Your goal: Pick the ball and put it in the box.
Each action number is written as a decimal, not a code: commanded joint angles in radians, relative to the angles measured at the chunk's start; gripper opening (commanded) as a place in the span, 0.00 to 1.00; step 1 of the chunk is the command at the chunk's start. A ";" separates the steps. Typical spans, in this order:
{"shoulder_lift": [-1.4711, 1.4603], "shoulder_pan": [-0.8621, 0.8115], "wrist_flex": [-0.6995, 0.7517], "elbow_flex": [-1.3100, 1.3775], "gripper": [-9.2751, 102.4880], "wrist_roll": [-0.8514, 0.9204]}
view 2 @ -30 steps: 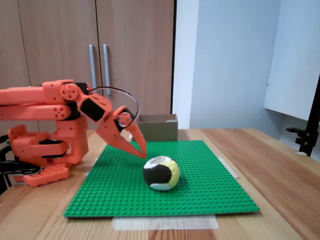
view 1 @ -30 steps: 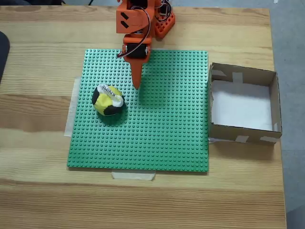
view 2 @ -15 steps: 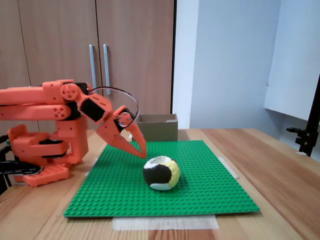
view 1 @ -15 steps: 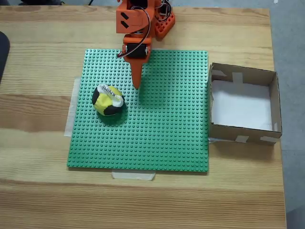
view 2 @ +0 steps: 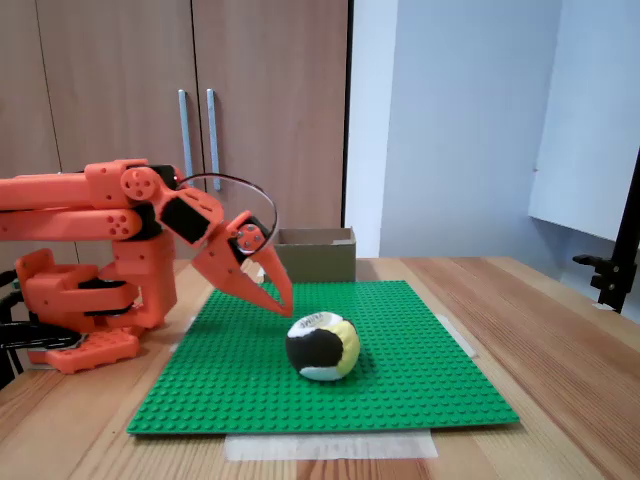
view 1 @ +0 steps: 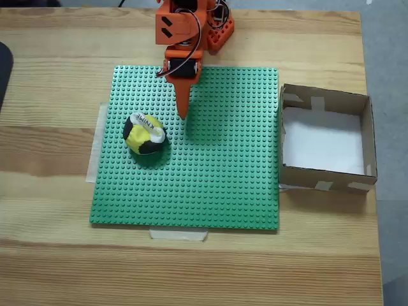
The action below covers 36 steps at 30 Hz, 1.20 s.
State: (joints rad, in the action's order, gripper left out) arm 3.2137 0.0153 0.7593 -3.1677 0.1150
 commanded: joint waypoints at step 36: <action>-0.149 -0.029 0.087 0.252 0.08 -0.046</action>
State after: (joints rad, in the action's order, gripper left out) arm 3.1232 -0.0046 0.8391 -3.0265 0.0859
